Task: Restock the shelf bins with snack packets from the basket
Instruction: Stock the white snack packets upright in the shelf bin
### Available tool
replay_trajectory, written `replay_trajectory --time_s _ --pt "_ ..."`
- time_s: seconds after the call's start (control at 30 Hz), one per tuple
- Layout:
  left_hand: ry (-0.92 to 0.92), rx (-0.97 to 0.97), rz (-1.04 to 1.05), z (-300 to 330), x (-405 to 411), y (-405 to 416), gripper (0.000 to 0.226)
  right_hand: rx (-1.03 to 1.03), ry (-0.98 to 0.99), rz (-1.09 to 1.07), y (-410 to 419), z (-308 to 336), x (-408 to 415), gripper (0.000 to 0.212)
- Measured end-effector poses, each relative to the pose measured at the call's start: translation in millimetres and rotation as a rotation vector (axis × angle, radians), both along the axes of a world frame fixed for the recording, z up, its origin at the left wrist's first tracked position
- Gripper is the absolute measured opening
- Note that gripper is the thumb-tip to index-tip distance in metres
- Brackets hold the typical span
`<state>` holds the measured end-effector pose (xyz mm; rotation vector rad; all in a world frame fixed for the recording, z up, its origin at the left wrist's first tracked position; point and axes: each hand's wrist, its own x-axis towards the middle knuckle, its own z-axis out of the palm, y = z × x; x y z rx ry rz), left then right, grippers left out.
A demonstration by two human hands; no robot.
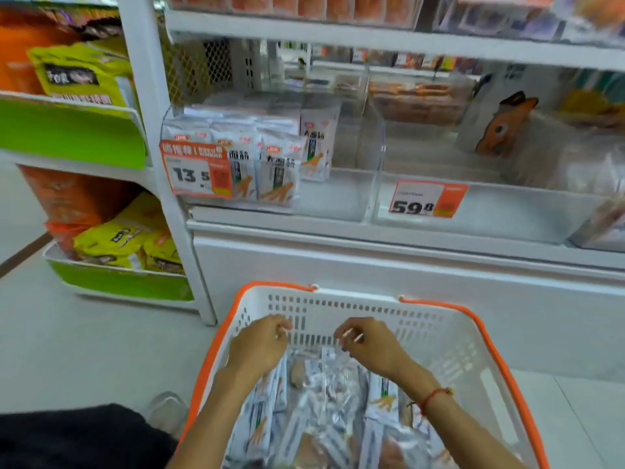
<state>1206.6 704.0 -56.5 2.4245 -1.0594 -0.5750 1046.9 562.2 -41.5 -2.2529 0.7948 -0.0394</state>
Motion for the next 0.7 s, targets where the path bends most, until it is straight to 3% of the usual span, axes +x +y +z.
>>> replay_trajectory --time_s 0.13,0.27,0.4,0.53,0.63,0.7 --pt "0.099 0.356 -0.024 -76 -6 26 0.032 0.116 0.174 0.044 33 -68 -1 0.021" --pt "0.151 0.543 -0.008 -123 -21 44 0.037 0.214 0.278 0.110 68 -118 10 0.026" --pt "0.119 0.586 -0.088 -145 -30 50 0.031 0.254 0.346 0.134 86 -140 29 0.032" --pt "0.138 0.606 -0.112 -161 -29 49 0.036 0.367 0.314 -0.043 84 -155 57 0.039" --pt "0.270 0.567 -0.119 -170 -28 51 0.038 0.380 0.280 -0.143 82 -166 80 0.049" --pt "0.357 0.513 -0.105 -174 -29 52 0.036 0.311 0.293 -0.147 81 -170 89 0.043"
